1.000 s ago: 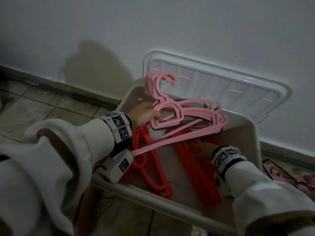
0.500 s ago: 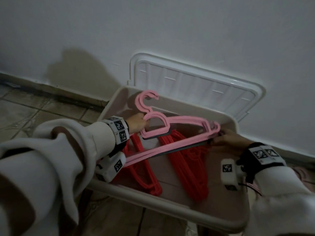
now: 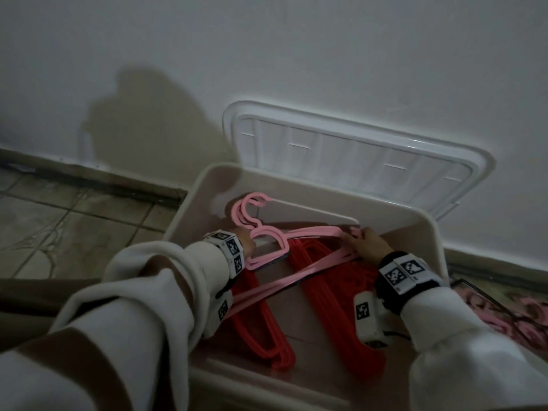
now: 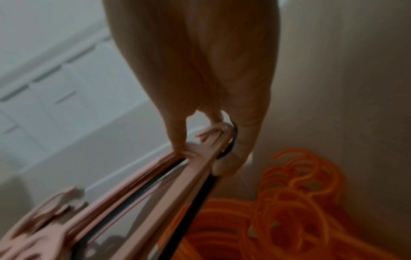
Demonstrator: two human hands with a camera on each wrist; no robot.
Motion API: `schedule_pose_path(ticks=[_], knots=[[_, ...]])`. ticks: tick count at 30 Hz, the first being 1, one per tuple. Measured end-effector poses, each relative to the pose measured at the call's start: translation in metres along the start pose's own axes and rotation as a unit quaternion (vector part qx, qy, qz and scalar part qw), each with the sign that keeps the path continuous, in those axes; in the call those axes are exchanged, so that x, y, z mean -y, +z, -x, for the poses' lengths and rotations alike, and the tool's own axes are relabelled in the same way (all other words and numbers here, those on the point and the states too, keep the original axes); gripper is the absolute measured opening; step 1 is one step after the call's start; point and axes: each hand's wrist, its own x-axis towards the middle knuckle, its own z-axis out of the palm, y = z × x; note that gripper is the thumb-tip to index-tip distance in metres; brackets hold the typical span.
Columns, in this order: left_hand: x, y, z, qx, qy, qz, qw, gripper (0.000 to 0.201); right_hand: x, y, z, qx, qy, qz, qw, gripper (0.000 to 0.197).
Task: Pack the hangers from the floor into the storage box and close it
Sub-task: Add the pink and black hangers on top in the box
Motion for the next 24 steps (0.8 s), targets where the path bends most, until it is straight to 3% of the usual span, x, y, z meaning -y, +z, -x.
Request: schedule_pose_path(ticks=[3, 6, 9, 16, 20, 24], knots=[[0.005, 0.005, -0.015, -0.026, -0.014, -0.011, 1.000, 0.037, 0.003, 0.011, -0.006, -0.019, -0.001, 0.000, 1.000, 0.058], [0.007, 0.008, -0.018, -0.012, -0.017, 0.019, 1.000, 0.040, -0.001, 0.020, -0.009, 0.004, 0.031, 0.029, 0.999, 0.066], [0.008, 0.000, -0.011, -0.020, -0.006, 0.054, 0.998, 0.027, -0.001, 0.022, -0.006, 0.008, 0.047, 0.055, 0.997, 0.065], [-0.008, -0.008, 0.017, -0.047, -0.025, 0.010, 0.999, 0.034, 0.013, 0.008, 0.021, 0.003, -0.026, 0.123, 0.992, 0.054], [-0.035, -0.008, 0.043, -0.076, 0.000, 0.013, 0.997, 0.034, 0.022, -0.008, 0.042, 0.030, -0.052, 0.154, 0.986, 0.050], [-0.075, -0.011, 0.076, -0.085, 0.075, 0.057, 0.992, 0.034, 0.024, -0.028, 0.071, 0.039, -0.084, 0.141, 0.986, 0.055]])
